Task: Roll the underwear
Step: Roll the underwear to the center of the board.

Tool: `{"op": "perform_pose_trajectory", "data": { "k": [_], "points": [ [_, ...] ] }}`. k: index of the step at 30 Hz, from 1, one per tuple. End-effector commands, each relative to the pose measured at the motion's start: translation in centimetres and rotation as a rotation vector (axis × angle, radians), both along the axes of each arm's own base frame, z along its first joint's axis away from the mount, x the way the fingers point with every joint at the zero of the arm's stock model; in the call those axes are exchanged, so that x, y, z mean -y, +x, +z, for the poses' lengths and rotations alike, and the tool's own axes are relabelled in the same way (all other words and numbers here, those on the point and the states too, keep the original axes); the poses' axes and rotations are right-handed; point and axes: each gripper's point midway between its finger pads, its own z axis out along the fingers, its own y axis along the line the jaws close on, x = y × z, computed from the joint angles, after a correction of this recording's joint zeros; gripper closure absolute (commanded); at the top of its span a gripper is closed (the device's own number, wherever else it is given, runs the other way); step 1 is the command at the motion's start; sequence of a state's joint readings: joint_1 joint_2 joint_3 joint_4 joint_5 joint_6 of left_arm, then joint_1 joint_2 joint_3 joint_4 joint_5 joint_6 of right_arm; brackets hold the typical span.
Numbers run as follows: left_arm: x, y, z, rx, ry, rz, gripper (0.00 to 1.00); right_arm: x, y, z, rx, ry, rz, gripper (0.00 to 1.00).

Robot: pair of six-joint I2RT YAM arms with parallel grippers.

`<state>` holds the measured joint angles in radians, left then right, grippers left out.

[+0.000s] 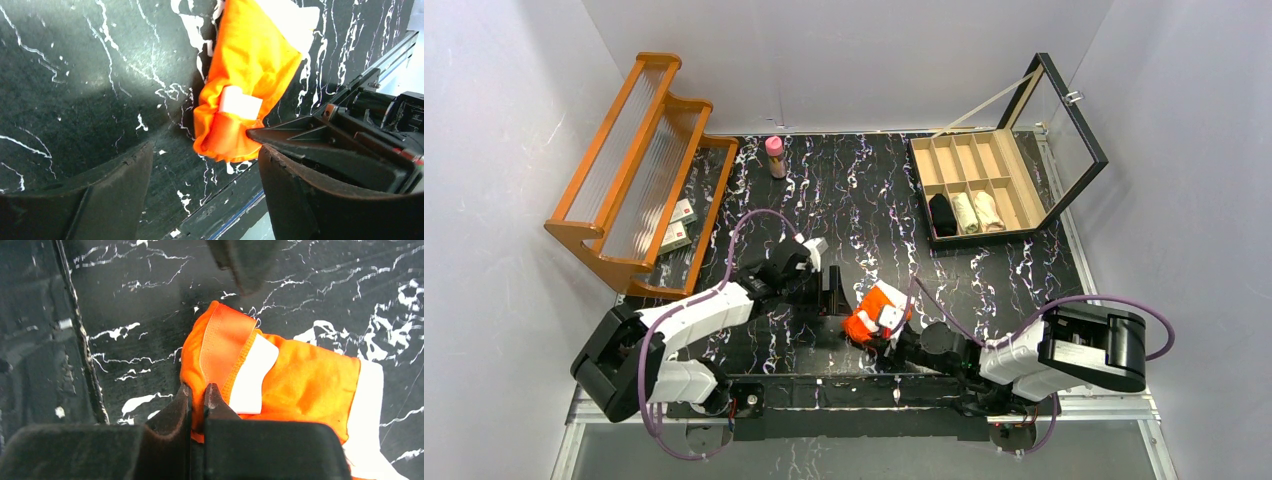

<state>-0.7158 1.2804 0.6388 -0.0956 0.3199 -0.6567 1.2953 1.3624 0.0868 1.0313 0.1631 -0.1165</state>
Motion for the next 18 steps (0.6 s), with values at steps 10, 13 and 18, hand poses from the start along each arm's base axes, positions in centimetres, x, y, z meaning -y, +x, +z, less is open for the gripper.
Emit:
{"op": "perform_pose_trajectory", "data": {
  "k": [10, 13, 18],
  "points": [
    [2.3, -0.3, -0.5, -0.115, -0.321, 0.216, 0.22, 1.7, 1.2, 0.0, -0.278, 0.163, -0.199, 0.99],
    [2.2, -0.1, -1.5, -0.15, -0.317, 0.267, 0.21, 1.4, 1.1, -0.2, -0.278, 0.152, -0.183, 0.99],
    [2.7, 0.2, -2.4, -0.193, -0.319, 0.304, 0.21, 1.1, 1.0, -0.4, -0.274, 0.136, -0.165, 0.99]
  ]
}}
